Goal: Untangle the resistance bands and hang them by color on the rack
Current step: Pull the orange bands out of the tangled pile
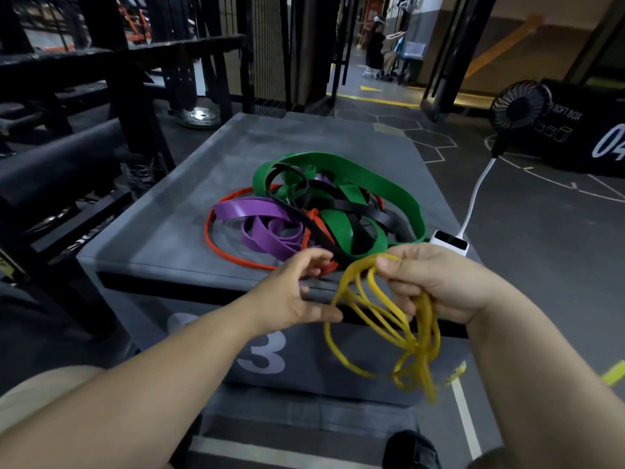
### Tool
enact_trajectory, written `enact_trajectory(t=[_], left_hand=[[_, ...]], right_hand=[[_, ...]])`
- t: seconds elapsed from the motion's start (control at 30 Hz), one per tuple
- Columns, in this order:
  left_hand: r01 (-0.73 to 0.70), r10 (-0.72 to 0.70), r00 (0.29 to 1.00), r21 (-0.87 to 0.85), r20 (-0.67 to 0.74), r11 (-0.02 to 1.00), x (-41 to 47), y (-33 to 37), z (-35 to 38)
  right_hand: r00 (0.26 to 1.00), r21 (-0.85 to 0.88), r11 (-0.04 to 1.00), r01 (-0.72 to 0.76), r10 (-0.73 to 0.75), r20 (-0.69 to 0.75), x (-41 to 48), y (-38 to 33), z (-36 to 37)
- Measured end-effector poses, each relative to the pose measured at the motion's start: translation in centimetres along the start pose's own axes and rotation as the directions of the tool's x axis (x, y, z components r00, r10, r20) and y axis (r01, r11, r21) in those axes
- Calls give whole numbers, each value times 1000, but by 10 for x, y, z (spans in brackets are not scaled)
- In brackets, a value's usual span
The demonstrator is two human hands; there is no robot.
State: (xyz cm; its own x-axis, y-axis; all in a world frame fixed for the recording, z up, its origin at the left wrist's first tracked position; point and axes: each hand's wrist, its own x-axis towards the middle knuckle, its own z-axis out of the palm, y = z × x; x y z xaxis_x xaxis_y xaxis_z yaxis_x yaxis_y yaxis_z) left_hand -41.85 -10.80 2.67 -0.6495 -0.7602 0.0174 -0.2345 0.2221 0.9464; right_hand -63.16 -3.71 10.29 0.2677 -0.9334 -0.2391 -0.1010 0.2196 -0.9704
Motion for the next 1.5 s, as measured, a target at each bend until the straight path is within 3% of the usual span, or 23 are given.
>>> enact_trajectory(t=[0.17, 0.3, 0.47, 0.53, 0.63, 0.93, 1.2, 1.5], left_hand=[[-148, 151, 980, -37, 133, 988, -5, 20, 10], [-68, 106, 979, -213, 173, 975, -6, 26, 8], [46, 78, 976, -544, 203, 838, -8, 34, 5], [17, 73, 980, -443, 185, 896, -10, 31, 3], [-6, 16, 999, -224, 44, 975, -11, 28, 1], [-73, 31, 985, -249, -167, 966, -47, 50, -40], [-22, 32, 906, 29, -421, 999, -109, 92, -84], [-42, 79, 790, 75, -609, 996, -172, 136, -121]], right_hand=[[1000, -197, 980, 4, 1, 24, 10, 6, 13], [999, -168, 985, 37, -41, -18, 12, 4, 20], [991, -158, 986, 45, -63, -116, 17, 6, 24], [986, -145, 988, 59, -81, -146, 19, 7, 29], [982, -97, 990, 99, -114, -154, 26, 8, 34], [980, 5, 980, 197, -198, 34, 43, 0, 58], [909, 75, 933, 352, -359, 211, 63, -42, 123], [840, 137, 897, 421, -443, 314, 59, -94, 195]])
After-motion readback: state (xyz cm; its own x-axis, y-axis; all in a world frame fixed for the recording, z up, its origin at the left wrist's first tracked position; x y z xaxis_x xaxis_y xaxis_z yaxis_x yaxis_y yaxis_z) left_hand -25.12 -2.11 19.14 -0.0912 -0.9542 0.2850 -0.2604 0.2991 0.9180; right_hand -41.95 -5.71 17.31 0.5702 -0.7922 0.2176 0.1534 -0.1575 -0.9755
